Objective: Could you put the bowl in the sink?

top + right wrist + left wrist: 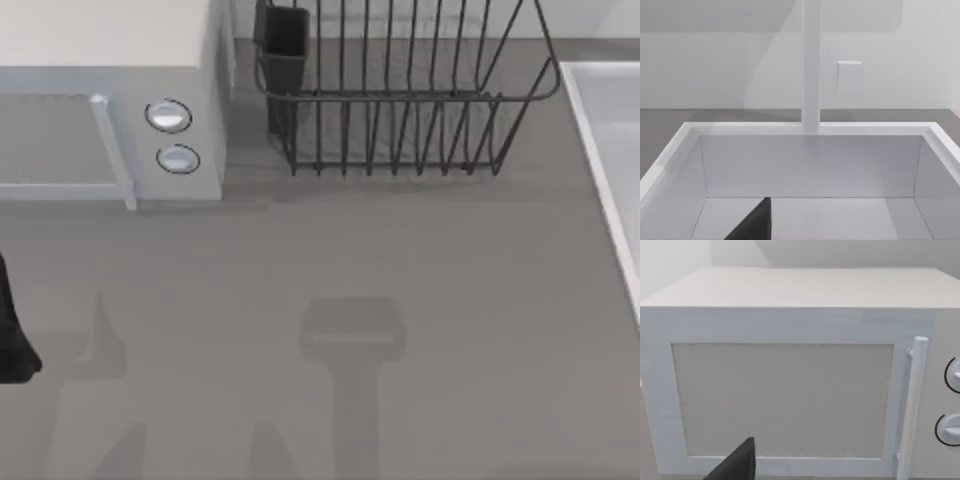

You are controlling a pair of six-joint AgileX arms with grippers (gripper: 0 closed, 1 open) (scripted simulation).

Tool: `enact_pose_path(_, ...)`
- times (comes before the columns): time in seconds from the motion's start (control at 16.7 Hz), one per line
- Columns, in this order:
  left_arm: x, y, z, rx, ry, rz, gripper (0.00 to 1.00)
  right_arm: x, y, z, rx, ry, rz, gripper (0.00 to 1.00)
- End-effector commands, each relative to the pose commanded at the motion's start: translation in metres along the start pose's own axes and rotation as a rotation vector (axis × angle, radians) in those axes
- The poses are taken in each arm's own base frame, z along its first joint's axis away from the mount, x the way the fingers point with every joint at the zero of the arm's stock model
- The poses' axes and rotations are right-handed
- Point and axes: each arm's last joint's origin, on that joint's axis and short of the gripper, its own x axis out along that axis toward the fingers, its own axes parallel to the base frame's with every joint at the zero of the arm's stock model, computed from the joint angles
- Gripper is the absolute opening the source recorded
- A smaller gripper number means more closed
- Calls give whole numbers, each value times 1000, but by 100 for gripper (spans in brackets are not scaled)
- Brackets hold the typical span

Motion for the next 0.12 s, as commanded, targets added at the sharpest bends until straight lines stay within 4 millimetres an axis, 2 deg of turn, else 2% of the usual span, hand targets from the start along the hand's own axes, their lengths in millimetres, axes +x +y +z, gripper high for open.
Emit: enact_pose_path(0.12, 0, 0, 0, 0, 0, 0, 100, 0, 0, 0, 0, 0, 0, 100)
